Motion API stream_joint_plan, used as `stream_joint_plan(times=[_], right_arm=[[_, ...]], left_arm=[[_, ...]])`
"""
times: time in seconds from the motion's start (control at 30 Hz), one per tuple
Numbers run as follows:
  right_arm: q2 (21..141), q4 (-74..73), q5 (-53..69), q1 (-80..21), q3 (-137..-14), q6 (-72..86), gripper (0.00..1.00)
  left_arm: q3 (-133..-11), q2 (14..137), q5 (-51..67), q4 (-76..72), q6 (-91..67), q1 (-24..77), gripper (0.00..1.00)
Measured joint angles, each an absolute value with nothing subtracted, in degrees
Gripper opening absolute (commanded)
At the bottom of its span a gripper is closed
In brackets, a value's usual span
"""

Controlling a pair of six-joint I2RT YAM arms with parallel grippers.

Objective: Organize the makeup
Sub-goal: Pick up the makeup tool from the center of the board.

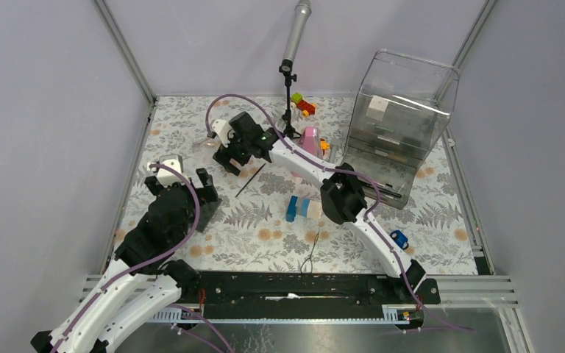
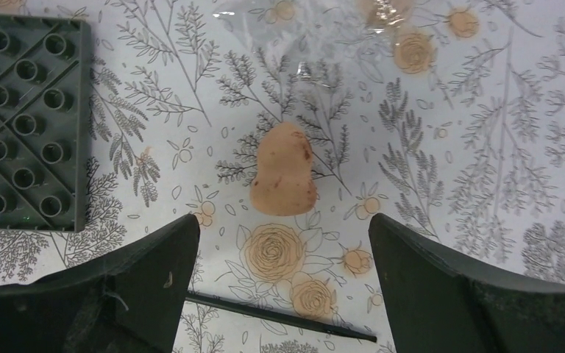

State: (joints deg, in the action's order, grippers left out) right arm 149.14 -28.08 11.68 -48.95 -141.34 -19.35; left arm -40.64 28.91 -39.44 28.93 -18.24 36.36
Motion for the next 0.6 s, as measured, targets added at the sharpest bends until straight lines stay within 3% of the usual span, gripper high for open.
stream_joint_plan(times=[0.3,0.4,0.5,0.6], right_arm=[[153.08,-26.55,16.21,-48.75,-141.97,-18.70,0.84],[155.00,-26.13,16.05,-48.73,-142.34,-18.20,0.74],[155.89,-25.23,15.68,-48.71,-142.34,-17.96,0.58],[155.89,-23.64,15.53,-48.64,-142.06,-16.99,0.51]], left_arm=[[-40.64,28.91,-39.27,28.84,-18.22,36.27,0.97],[-40.64,28.91,-39.24,28.82,-18.22,36.27,0.98],[-40.64,28.91,-39.22,28.80,-18.22,36.25,0.98],[-40.64,28.93,-39.18,28.77,-18.20,36.25,0.98]])
